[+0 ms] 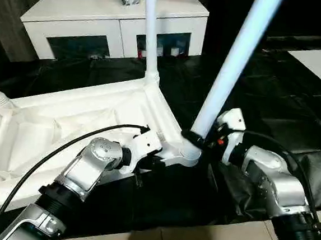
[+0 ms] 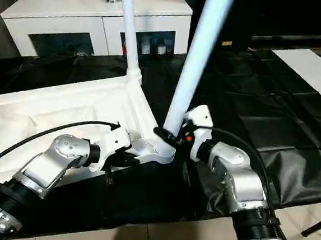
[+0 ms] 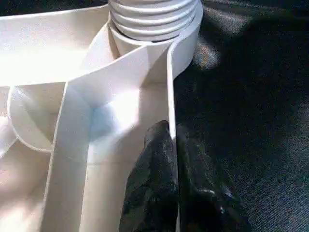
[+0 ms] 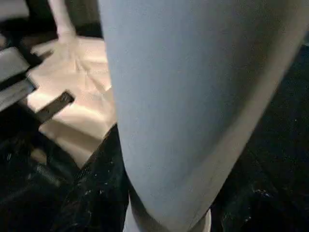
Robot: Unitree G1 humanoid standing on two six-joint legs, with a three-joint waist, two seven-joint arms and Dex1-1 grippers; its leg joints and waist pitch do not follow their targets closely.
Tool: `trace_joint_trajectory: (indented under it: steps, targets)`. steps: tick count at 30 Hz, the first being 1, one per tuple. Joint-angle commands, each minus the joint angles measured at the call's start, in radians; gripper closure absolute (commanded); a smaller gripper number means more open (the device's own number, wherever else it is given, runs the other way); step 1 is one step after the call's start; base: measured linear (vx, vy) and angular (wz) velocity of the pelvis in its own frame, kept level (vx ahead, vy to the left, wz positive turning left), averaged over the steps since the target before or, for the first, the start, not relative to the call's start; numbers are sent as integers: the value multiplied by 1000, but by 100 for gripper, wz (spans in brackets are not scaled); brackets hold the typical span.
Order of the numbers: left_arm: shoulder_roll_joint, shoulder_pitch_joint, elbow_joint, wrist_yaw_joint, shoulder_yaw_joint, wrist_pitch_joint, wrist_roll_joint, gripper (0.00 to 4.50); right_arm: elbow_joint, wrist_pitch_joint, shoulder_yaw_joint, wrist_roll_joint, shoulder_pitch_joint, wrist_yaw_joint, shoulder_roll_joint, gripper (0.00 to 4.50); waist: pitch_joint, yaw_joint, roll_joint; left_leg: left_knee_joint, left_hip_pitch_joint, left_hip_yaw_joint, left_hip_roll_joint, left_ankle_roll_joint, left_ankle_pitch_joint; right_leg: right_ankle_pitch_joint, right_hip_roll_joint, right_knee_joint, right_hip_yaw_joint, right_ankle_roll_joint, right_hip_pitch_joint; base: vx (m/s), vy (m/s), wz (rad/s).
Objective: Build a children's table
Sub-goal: Insert table leg to table base, then rotate leg to tighten
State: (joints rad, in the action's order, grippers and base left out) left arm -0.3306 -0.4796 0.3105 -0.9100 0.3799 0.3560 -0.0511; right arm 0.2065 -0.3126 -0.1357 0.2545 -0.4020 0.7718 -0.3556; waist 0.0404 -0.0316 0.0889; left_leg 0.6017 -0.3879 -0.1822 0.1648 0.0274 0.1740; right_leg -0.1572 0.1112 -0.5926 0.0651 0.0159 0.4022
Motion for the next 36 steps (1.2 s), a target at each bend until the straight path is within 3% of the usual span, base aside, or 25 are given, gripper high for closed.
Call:
trace_joint_trajectory:
  steps: [1,2,3,4,5,6,7,10,11,14,16,18,20,23,29,32,34,35,36]
  targets:
    - [-22,-15,10,33,-17,-12,-23,450,49,-73,-61,-72,37,20,-31,265,-50,4,-9,-93,22,31,48,23,491,-498,36,95,-29,-145,-22,0,0,0]
    - [-22,-14,10,33,-16,-12,-23,450,48,-90,-74,-73,27,34,-37,265,-50,6,-9,-93,23,32,47,24,499,-515,36,96,-29,-138,-22,0,0,0]
    - [-22,-14,9,33,-16,-12,-23,450,49,-93,-77,-73,25,37,-38,265,-52,4,-16,-92,23,34,48,20,495,-528,38,94,-29,-136,-21,0,0,0]
    - [-21,-13,8,33,-15,-11,-23,450,50,-100,-84,-74,21,43,-42,265,-50,5,-15,-93,23,33,49,21,495,-533,38,97,-30,-134,-19,0,0,0]
    - [-21,-10,6,33,-14,-11,-23,450,59,-121,-90,-67,10,56,-44,265,-50,7,-24,-92,22,32,49,19,495,-536,36,99,-30,-130,-18,0,0,0]
    - [-21,-10,6,33,-14,-11,-23,450,59,-121,-90,-67,10,56,-44,265,-50,5,-17,-93,23,34,49,21,494,-533,37,98,-30,-131,-17,0,0,0]
    - [-22,-7,3,31,-12,-12,-22,450,72,-138,-97,-62,-1,71,-45,265,-50,5,-23,-94,22,33,50,20,494,-528,36,98,-30,-131,-17,0,0,0]
    - [-24,-3,-2,22,-7,-21,-21,450,139,-153,-109,-64,-39,93,-40,265,-51,5,-26,-93,21,32,50,20,494,-513,38,97,-31,-139,-16,0,0,0]
    - [-25,-2,-3,17,-7,-25,-20,450,180,-153,-98,-63,-59,82,-27,265,-51,4,-21,-94,21,34,50,22,494,-508,39,95,-31,-143,-17,0,0,0]
    - [-28,-5,-4,12,-6,-29,-20,450,276,-149,-73,-61,-104,61,1,265,-49,9,-28,-95,23,35,50,32,527,-530,38,98,-29,-142,-13,0,0,0]
    - [-30,-9,0,12,-6,-32,-21,450,321,-138,-77,-75,-121,62,8,265,-46,12,-25,-96,21,38,49,38,551,-569,39,100,-27,-129,-13,0,0,0]
    - [-31,-12,3,12,-7,-34,-21,450,336,-132,-81,-83,-125,61,11,265,-42,20,-26,-95,31,43,47,53,612,-647,39,110,-21,-98,-5,0,0,0]
    - [-33,-12,5,15,-8,-36,-22,450,349,-125,-82,-88,-128,52,19,265,-42,30,-24,-97,29,50,47,57,633,-668,40,113,-16,-82,-9,0,0,0]
    - [-36,-11,4,16,-6,-37,-23,450,358,-104,-98,-105,-123,53,27,265,-42,38,-21,-104,28,56,49,63,667,-648,39,116,-11,-78,-11,0,0,0]
    - [-39,-13,12,21,-9,-39,-22,450,375,-88,-99,-110,-123,53,37,265,-44,39,-20,-106,30,53,49,61,671,-600,39,113,-19,-104,-7,0,0,0]
    - [-31,-21,40,47,-30,-31,-16,450,379,-75,-81,-116,-115,1,54,265,-40,41,-20,-105,33,52,47,60,682,-627,39,118,-17,-101,-2,0,0,0]
    - [-21,-26,58,69,-46,-19,-11,450,385,-70,-66,-118,-112,-42,69,265,-36,48,-24,-102,38,53,44,61,703,-680,37,128,-9,-78,2,0,0,0]
    - [30,-50,129,175,-105,30,4,450,420,-62,-8,-133,-116,-237,124,265,-30,54,-22,-99,46,53,41,63,728,-728,33,138,1,-57,10,0,0,0]
    - [30,-50,129,175,-105,30,4,450,420,-62,-8,-133,-116,-237,124,265,-28,67,-17,-98,54,57,37,69,756,-752,27,148,20,-39,13,0,0,0]
